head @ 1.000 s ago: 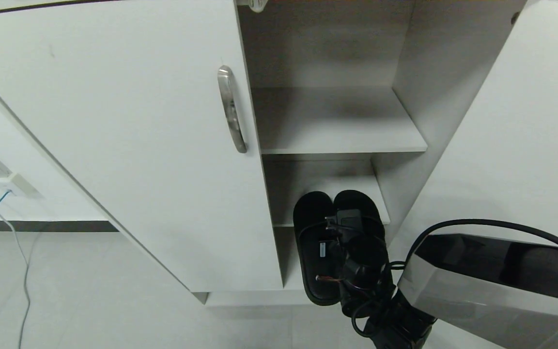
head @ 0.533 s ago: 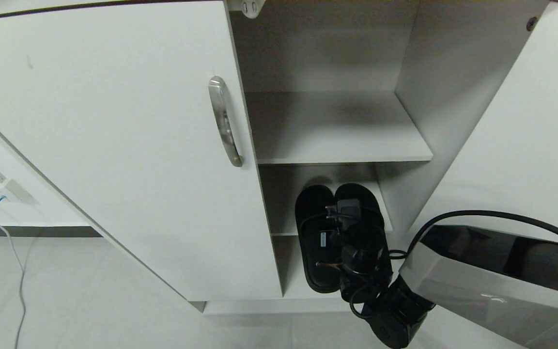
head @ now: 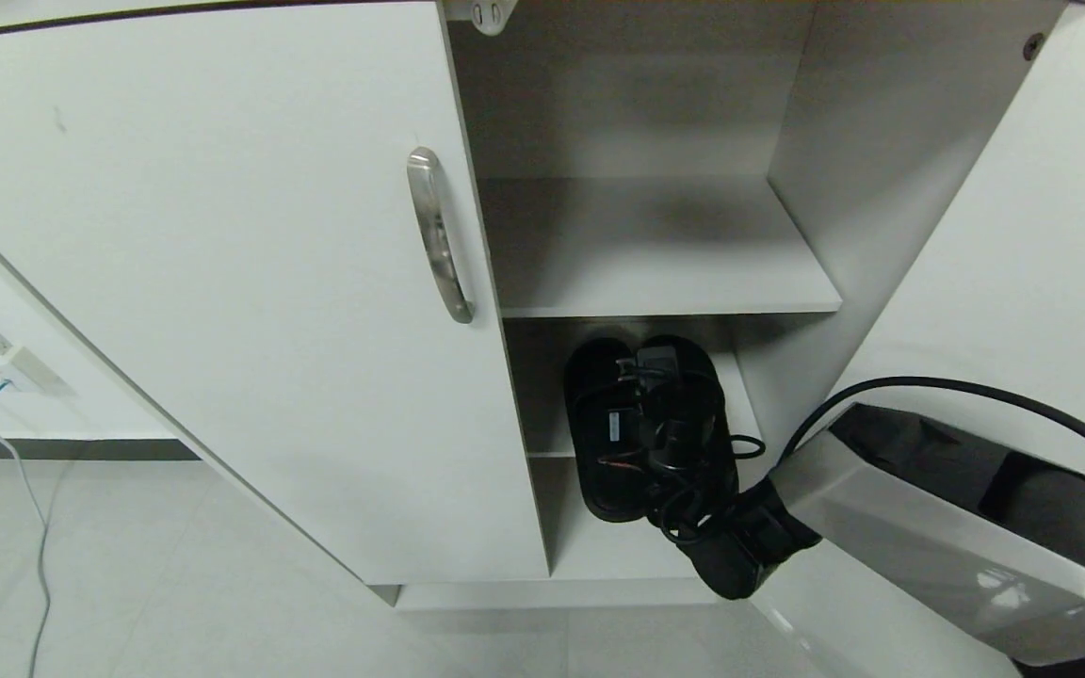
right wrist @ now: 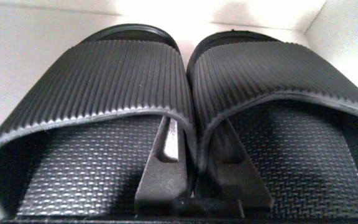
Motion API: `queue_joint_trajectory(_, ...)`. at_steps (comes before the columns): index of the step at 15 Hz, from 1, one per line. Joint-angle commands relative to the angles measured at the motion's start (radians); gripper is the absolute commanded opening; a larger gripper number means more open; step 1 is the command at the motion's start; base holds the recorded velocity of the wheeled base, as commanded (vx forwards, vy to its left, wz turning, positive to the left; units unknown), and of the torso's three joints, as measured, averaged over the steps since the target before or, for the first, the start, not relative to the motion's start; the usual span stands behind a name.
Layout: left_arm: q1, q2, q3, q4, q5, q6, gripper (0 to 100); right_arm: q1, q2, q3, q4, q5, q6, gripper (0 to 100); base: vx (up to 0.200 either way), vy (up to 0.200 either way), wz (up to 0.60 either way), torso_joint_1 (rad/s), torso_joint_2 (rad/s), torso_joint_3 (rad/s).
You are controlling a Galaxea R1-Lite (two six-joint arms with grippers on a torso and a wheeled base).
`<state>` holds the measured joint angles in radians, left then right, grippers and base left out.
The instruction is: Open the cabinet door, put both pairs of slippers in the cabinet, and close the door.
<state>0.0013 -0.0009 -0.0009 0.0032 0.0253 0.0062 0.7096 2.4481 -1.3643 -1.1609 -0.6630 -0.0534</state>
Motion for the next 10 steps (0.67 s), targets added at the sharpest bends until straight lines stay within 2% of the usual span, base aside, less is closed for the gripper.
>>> queue_joint_trajectory(1,0.000,0.001,-0.001,0.000,0.002,0.000,0,-0.021,0.014,-0.093,0.059,-0.001,0.027,0,0.000,0.000,0.00,0.000,0.00,0.000)
queue_joint_trajectory(6,0.000,0.001,-0.001,0.000,0.002,-0.002,0,-0.068,0.091,-0.279,0.145,-0.004,0.027,0,0.000,0.000,0.00,0.000,0.00,0.000)
queue_joint_trajectory(10,0.000,0.001,0.001,0.000,0.002,-0.002,0,-0.081,0.111,-0.322,0.168,-0.006,0.027,0,0.000,0.000,0.00,0.000,0.00,0.000)
